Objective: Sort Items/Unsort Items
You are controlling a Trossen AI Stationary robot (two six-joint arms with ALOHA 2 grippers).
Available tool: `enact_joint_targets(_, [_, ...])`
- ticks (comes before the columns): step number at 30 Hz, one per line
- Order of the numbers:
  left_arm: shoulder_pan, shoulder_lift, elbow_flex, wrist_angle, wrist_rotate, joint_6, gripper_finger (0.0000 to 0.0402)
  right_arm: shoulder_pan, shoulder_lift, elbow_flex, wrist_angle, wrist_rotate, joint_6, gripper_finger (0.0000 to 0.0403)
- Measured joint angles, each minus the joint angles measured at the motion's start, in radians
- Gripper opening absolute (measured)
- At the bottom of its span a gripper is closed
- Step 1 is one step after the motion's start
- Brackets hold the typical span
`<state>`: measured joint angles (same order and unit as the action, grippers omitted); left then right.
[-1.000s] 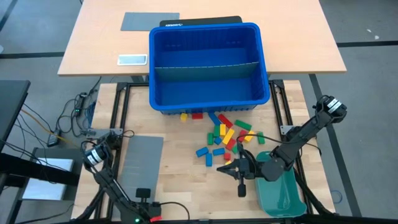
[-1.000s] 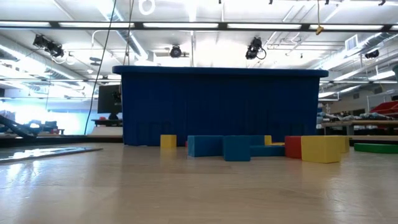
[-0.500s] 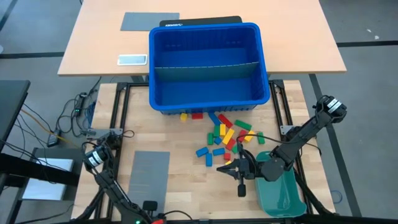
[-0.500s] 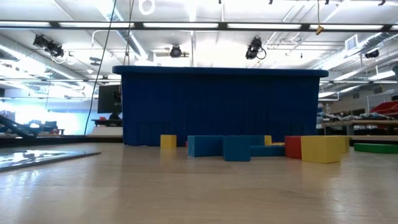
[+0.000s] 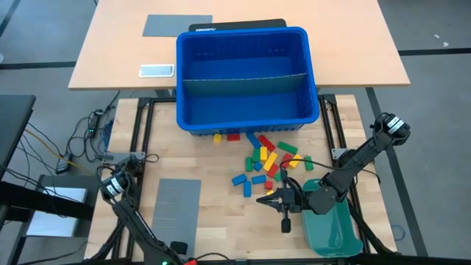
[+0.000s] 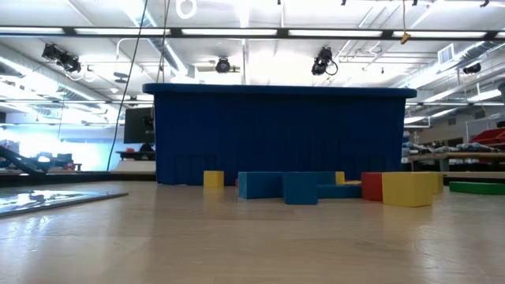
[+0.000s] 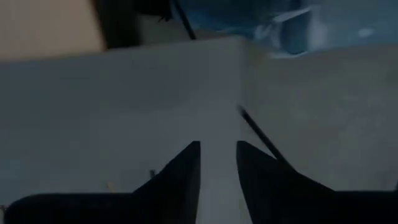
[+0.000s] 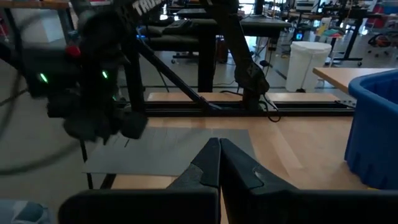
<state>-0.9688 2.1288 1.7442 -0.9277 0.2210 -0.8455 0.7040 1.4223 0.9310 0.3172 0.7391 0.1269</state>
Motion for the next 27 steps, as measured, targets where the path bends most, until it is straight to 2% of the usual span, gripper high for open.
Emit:
enact_joint_targets(5, [-0.016, -0.002, 0.105, -0.007, -0.068, -0.077, 0.0135, 0.000, 0.000, 0.000, -0.005, -0.001, -0.006, 0.0000])
enact_joint_targets(9, [-0.050, -0.003, 0.115, -0.006, -0.144, -0.224, 0.0145, 0.000, 0.000, 0.000, -0.005, -0.008, -0.013, 0.0000])
enact_joint_targets(13, [-0.087, 0.018, 0.114, 0.028, -0.207, -0.292, 0.0148, 0.000, 0.000, 0.000, -0.005, -0.026, -0.014, 0.0000])
enact_joint_targets(18, [-0.120, 0.058, 0.114, 0.246, -0.269, -0.346, 0.0148, 0.000, 0.000, 0.000, -0.005, -0.027, 0.019, 0.0000])
enact_joint_targets(22, [-0.139, 0.089, 0.113, 0.441, -0.368, -0.405, 0.0148, 0.005, 0.000, 0.000, -0.006, -0.028, 0.038, 0.0000])
enact_joint_targets(27, [-0.145, 0.100, 0.113, 0.525, -0.390, -0.462, 0.0148, 0.022, 0.000, 0.000, -0.006, -0.034, 0.037, 0.0000])
